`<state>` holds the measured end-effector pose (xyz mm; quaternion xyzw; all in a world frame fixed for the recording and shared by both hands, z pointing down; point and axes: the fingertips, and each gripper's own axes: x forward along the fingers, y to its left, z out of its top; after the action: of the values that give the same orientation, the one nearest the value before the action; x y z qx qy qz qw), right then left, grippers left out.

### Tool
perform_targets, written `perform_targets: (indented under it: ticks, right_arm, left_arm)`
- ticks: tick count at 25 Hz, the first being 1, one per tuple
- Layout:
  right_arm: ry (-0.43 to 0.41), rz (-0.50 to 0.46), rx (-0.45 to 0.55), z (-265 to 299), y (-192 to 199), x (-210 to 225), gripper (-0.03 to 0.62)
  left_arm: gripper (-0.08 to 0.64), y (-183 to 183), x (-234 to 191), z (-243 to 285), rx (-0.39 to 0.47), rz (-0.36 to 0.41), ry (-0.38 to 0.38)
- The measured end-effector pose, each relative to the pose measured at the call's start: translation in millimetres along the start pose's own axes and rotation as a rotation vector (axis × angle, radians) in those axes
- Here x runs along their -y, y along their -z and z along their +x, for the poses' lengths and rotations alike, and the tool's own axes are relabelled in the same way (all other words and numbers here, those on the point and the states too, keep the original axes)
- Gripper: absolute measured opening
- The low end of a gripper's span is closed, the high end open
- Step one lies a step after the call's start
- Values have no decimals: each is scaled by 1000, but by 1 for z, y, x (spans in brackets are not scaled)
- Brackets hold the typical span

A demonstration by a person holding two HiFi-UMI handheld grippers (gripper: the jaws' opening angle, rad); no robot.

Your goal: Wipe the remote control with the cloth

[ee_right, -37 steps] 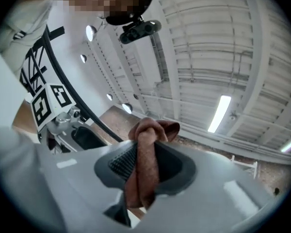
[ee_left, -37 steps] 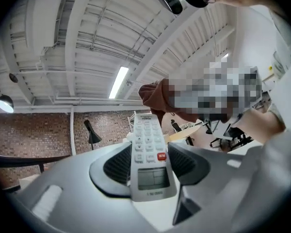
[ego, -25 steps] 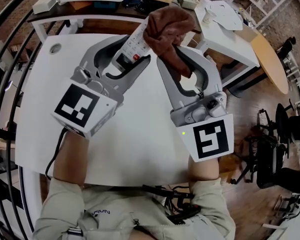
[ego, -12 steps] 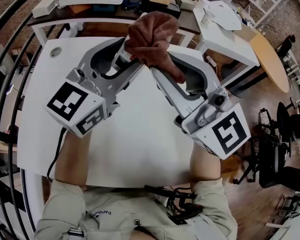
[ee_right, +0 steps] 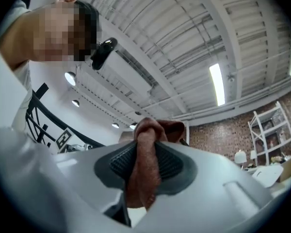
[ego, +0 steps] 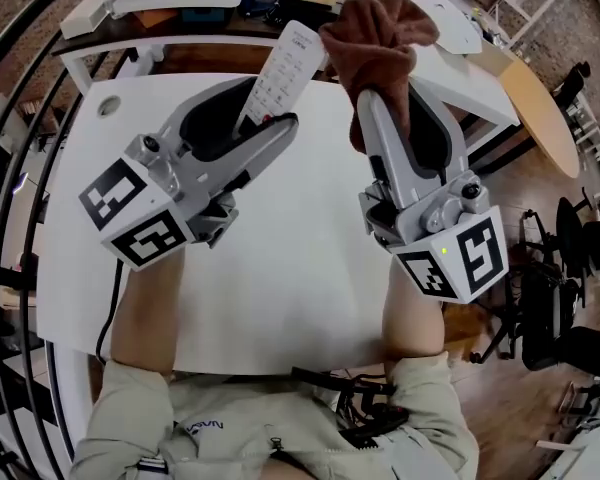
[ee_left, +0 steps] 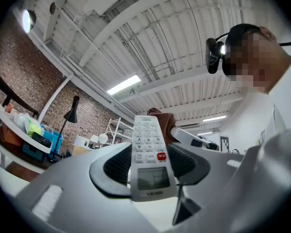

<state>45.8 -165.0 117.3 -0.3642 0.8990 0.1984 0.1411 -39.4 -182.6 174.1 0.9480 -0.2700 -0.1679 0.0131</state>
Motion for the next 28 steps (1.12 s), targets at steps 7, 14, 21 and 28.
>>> perform_targets:
  ticks: [7, 14, 21, 28]
  right_arm:
    - [-181, -44, -88, 11, 16, -40, 101]
    - [-329, -37, -149, 13, 29, -76, 101]
    - [-397, 0, -180, 8, 36, -74, 101]
    - [-477, 114, -224, 4, 48, -69, 101]
  left_arm:
    - [242, -11, -2, -6, 69, -93, 48]
    - [242, -21, -8, -15, 130, -186, 77]
    - [242, -20, -7, -15, 137, -213, 106]
    - [242, -15, -8, -13, 120, -236, 104]
